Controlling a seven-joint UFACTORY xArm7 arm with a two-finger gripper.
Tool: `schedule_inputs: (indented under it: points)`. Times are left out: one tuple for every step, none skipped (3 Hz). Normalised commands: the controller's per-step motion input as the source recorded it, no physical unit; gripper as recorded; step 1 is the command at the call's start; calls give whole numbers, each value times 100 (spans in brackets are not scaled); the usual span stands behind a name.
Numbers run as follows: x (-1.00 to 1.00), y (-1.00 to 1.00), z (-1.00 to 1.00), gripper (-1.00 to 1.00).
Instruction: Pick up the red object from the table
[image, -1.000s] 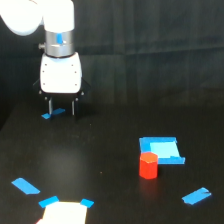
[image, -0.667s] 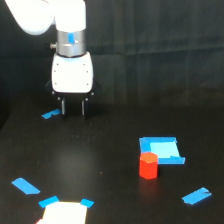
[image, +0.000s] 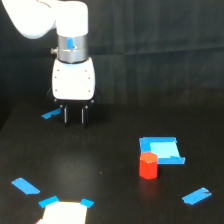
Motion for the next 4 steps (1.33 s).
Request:
schedule_inputs:
  points:
    - [52,15,-57,39]
    - [94,-16,-17,61]
    - [4,3,-58,46]
    - [59,-91,8,100]
